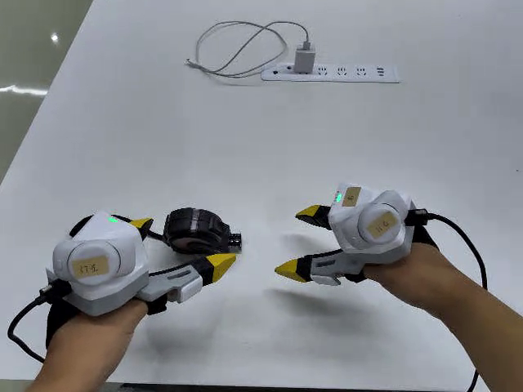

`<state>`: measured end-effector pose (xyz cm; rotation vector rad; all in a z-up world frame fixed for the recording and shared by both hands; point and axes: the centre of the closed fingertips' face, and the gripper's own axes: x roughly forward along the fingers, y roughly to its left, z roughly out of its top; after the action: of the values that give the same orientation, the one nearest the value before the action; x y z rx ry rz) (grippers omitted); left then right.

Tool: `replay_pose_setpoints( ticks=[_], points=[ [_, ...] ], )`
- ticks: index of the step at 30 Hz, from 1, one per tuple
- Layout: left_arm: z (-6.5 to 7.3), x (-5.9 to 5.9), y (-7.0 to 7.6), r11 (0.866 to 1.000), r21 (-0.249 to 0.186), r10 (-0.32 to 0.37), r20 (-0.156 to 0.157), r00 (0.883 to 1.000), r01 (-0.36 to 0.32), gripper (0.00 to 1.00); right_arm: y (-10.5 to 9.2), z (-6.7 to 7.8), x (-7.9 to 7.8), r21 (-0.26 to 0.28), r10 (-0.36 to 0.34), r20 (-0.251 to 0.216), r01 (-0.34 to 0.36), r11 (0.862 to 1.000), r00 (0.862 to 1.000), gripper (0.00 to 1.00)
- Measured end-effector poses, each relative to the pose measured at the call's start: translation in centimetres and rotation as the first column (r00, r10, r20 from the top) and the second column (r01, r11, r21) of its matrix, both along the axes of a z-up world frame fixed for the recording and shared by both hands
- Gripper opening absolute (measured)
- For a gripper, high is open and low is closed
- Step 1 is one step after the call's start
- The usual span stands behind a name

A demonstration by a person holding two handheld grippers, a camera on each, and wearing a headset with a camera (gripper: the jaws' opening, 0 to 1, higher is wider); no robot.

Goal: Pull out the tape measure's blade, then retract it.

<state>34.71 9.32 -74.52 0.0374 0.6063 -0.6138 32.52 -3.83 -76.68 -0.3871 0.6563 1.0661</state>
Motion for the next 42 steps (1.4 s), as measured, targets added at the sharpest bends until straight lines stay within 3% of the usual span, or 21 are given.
replay_pose_setpoints(
  ticks=[12, 22, 32, 34, 36, 42],
  points=[
    [0.5, -0.9, 1.1, 0.997, 0.056, -0.062, 0.015, 0.998, 0.062, 0.86, -2.5, 1.2, -1.3, 0.040, -0.088, -0.027, 0.089, 0.995, 0.996, 0.60],
    [1.4, -1.9, 1.5, 0.990, 0.067, -0.128, 0.022, 0.992, 0.126, 0.87, -4.2, 2.3, -2.4, 0.049, -0.116, -0.017, 0.117, 0.992, 0.993, 0.65],
    [1.5, -2.6, 2.1, 0.982, 0.071, -0.175, 0.010, 0.985, 0.174, 0.90, -6.2, 2.7, -3.0, 0.052, -0.144, -0.021, 0.145, 0.988, 0.989, 0.69],
    [1.3, -3.0, 2.3, 0.977, 0.089, -0.194, -0.001, 0.981, 0.193, 0.88, -6.3, 3.0, -3.1, 0.061, -0.148, -0.031, 0.149, 0.987, 0.989, 0.71],
    [1.0, -3.1, 2.8, 0.971, 0.135, -0.201, -0.001, 0.980, 0.199, 0.88, -6.3, 3.2, -3.1, 0.058, -0.146, -0.023, 0.148, 0.987, 0.989, 0.71],
    [0.9, -3.7, 3.0, 0.968, 0.127, -0.217, -0.010, 0.976, 0.217, 0.89, -7.0, 3.6, -3.1, 0.052, -0.157, -0.012, 0.158, 0.986, 0.987, 0.72]
  ],
)
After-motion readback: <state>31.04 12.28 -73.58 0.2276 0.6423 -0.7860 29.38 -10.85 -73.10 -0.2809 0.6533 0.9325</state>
